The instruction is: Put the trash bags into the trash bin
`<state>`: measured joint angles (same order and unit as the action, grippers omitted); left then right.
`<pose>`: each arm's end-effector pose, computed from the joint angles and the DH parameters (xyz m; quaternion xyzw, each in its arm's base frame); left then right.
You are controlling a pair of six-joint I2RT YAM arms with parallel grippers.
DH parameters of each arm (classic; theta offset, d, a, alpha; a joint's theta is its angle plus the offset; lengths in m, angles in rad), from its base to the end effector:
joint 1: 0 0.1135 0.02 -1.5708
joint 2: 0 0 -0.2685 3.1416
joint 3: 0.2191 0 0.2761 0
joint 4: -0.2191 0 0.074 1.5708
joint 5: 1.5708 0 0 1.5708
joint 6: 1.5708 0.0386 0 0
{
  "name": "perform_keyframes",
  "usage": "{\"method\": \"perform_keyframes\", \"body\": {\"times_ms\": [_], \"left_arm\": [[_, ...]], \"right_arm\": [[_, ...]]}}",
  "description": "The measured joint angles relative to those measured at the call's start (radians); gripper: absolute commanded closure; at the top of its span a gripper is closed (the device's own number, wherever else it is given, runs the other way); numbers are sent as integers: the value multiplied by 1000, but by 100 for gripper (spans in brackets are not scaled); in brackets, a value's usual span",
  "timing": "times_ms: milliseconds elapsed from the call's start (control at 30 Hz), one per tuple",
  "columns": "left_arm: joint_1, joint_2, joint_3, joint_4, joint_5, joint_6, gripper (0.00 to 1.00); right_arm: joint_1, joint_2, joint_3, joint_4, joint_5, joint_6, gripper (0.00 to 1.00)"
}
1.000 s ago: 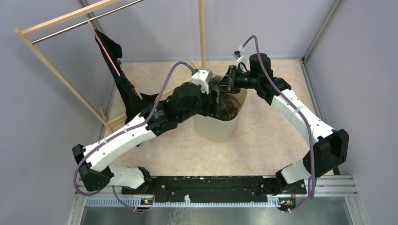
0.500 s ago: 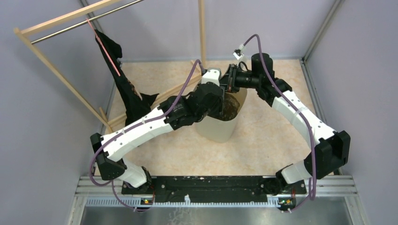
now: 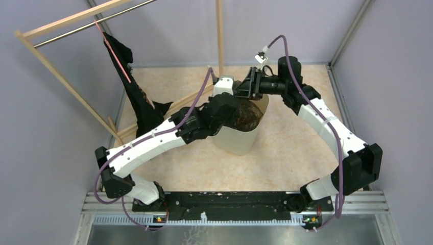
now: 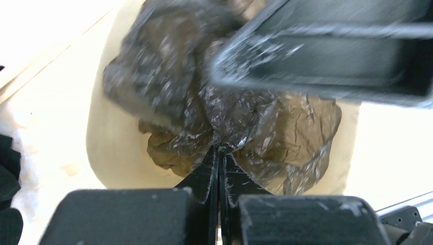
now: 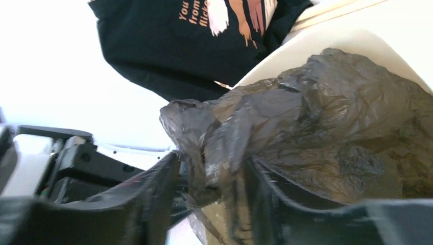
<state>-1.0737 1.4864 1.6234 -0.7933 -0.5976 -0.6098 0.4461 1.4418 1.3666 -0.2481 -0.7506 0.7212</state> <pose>0.1813 -0.2885 0.4127 0.0706 0.8644 -0.1387 0.4781 0.3095 0.1772 0.3869 -0.1085 0.7774 0.5477 0.2895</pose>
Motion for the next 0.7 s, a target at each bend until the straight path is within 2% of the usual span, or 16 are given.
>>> {"method": "perform_keyframes", "body": {"times_ms": [100,200,333,433,500,700], "left_arm": [[14,-76,-83,37,23,-17,100],[51,-171,-162,84,65,-40,100],[93,-284,-234,157,117,-64,100],[108,-338,-269,203,146,-74,100],[116,-361,-289,225,164,-77,100],[138,-374,-307,254,205,-81,100]], "right_arm": [[-54,-3,0,23,-65,4,27],[-120,-23,0,31,-89,-20,18],[-163,-91,0,-27,-70,-153,10],[-161,-158,-5,-60,-44,-260,9],[-160,-194,-18,-58,-26,-299,13],[-160,-237,-66,-105,106,-328,14]]}}
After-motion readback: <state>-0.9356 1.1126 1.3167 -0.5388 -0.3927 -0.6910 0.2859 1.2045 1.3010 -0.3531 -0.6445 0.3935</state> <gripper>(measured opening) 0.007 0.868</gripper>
